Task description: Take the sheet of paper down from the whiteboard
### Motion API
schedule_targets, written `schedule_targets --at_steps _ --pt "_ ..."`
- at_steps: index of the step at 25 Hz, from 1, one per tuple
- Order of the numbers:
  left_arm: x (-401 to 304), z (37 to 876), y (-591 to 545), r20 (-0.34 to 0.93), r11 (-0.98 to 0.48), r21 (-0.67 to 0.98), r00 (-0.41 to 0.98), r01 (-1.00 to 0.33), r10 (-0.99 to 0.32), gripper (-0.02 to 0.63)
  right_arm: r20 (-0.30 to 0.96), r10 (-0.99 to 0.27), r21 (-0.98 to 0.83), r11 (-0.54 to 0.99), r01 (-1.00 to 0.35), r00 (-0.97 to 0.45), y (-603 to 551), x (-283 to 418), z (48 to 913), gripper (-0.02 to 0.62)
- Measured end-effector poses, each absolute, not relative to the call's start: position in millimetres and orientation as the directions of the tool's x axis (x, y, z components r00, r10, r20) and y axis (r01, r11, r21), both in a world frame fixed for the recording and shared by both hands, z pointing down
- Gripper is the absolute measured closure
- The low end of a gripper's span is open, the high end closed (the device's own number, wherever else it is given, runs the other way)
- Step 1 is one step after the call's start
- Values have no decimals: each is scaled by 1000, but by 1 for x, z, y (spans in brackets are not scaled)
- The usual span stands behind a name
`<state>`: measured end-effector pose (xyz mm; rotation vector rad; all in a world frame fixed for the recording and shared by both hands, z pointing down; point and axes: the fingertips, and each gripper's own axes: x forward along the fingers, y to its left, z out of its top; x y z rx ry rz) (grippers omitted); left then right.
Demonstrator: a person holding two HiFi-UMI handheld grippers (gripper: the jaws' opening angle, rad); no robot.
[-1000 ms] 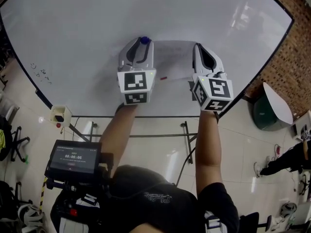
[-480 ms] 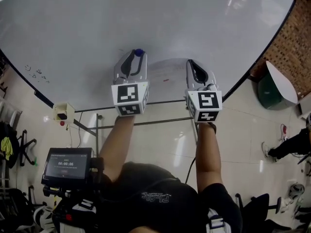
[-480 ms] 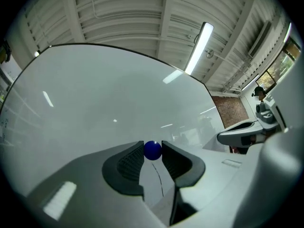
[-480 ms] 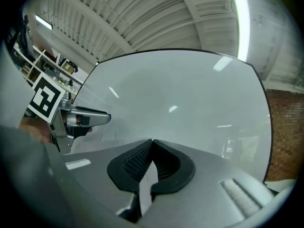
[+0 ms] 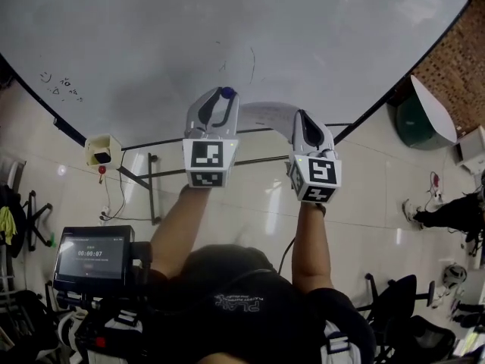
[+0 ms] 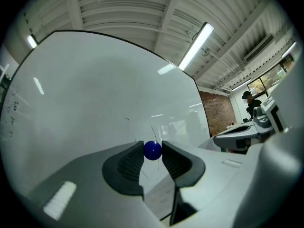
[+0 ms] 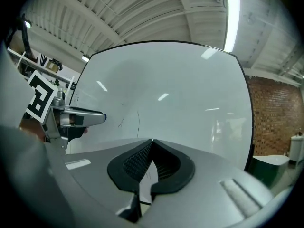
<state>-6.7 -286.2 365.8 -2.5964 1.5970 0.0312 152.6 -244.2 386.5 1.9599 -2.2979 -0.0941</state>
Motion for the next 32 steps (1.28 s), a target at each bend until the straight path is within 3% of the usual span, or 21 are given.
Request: schedule_targets --at_steps 16,32 --pt "-49 383 -204 -57 -521 -56 524 -851 -850 485 55 -998 90 38 -995 -33 -152 110 399 583" --pt "-73 368 -180 -92 -507 -54 510 -860 -855 483 22 -996 89 91 -992 -89 -130 78 390 583"
